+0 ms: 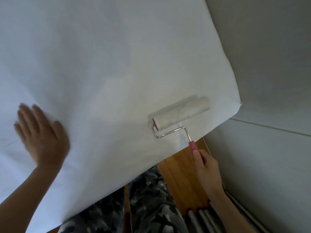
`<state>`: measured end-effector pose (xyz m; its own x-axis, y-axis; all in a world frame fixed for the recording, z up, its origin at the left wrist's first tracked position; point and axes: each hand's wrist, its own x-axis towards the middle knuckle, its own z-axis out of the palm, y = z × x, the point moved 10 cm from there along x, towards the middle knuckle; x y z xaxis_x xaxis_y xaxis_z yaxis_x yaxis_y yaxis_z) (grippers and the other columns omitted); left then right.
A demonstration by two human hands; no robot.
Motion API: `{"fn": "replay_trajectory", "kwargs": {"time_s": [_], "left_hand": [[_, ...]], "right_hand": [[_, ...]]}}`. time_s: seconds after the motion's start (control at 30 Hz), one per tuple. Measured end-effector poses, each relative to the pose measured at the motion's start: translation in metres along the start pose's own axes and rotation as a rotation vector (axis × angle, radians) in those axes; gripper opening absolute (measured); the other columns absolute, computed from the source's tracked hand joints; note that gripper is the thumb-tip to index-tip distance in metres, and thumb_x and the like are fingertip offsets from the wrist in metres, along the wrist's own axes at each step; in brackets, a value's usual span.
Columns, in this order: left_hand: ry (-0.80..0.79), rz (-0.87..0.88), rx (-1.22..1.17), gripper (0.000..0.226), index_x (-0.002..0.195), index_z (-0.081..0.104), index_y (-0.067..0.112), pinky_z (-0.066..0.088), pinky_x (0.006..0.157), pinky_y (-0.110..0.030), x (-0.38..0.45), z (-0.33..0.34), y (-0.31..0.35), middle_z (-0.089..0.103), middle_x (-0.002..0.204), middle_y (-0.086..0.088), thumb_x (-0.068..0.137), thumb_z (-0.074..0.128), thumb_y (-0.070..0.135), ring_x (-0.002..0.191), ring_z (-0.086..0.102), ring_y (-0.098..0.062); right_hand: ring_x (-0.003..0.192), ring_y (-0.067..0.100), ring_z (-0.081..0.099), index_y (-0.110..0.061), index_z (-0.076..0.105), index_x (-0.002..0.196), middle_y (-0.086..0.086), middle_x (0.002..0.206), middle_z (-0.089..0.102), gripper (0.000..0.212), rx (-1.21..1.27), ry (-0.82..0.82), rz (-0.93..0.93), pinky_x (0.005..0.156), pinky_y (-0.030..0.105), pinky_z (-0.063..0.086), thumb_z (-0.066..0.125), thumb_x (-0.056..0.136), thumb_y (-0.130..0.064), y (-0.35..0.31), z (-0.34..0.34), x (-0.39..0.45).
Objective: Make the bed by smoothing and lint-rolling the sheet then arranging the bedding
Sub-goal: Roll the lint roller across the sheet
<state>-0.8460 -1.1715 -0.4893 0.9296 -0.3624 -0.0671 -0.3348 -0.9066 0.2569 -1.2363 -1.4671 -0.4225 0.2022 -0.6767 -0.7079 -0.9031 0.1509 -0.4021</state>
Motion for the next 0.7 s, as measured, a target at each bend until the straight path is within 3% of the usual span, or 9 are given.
{"fn": "replay_trajectory", "kwargs": {"time_s": [0.13,0.23,0.37,0.5,0.6,0.7], "left_hand": [[0.03,0.091,0.037,0.059,0.151,0.021,-0.001,0.003,0.119,-0.044,-0.002,-0.015,0.038,0.018,0.156,-0.029,0.103,0.025,0.033,0.145,0.017,-0.041],[0.026,0.068,0.042,0.059,0.15,0.024,-0.002,0.008,0.119,-0.046,-0.001,-0.013,0.027,0.021,0.155,-0.027,0.103,0.026,0.034,0.145,0.02,-0.04],[-0.01,0.064,0.042,0.06,0.15,0.024,-0.001,0.009,0.12,-0.047,0.001,-0.013,0.029,0.02,0.157,-0.025,0.102,0.025,0.036,0.146,0.017,-0.038],[-0.063,0.081,0.055,0.059,0.152,0.022,0.004,0.006,0.12,-0.044,0.0,-0.013,0.023,0.017,0.159,-0.02,0.102,0.022,0.037,0.148,0.015,-0.034],[-0.08,0.087,0.079,0.059,0.153,0.021,0.009,0.004,0.12,-0.043,-0.003,-0.02,-0.004,0.015,0.16,-0.016,0.102,0.022,0.037,0.149,0.012,-0.031],[-0.032,-0.077,0.074,0.059,0.154,0.02,0.011,0.005,0.121,-0.042,-0.025,-0.035,-0.059,0.015,0.16,-0.015,0.102,0.024,0.038,0.148,0.014,-0.031]], "right_hand": [[0.048,0.0,0.05,-0.019,0.054,0.076,-0.006,0.058,0.051,0.029,-0.017,-0.007,-0.095,0.045,0.012,0.038,0.045,0.099,-0.034,-0.071,0.026,0.018],[0.054,0.01,0.052,-0.014,0.057,0.082,0.002,0.064,0.055,0.036,-0.086,-0.126,-0.242,0.054,0.028,0.045,0.041,0.1,-0.041,-0.149,0.073,0.03],[0.066,0.027,0.056,-0.011,0.056,0.077,0.004,0.068,0.059,0.041,-0.154,-0.206,-0.424,0.056,0.033,0.038,0.04,0.1,-0.041,-0.257,0.148,0.032],[0.062,0.019,0.051,-0.019,0.046,0.073,-0.002,0.067,0.053,0.036,-0.32,-0.292,-0.611,0.051,0.03,0.031,0.037,0.101,-0.04,-0.346,0.224,0.021],[0.061,0.015,0.051,-0.014,0.051,0.085,-0.003,0.069,0.052,0.037,-0.436,-0.341,-0.608,0.05,0.028,0.031,0.035,0.101,-0.043,-0.365,0.266,0.019],[0.07,0.023,0.054,-0.018,0.05,0.082,-0.003,0.07,0.051,0.038,-0.476,-0.311,-0.557,0.059,0.03,0.035,0.033,0.101,-0.045,-0.341,0.273,0.021]]}}
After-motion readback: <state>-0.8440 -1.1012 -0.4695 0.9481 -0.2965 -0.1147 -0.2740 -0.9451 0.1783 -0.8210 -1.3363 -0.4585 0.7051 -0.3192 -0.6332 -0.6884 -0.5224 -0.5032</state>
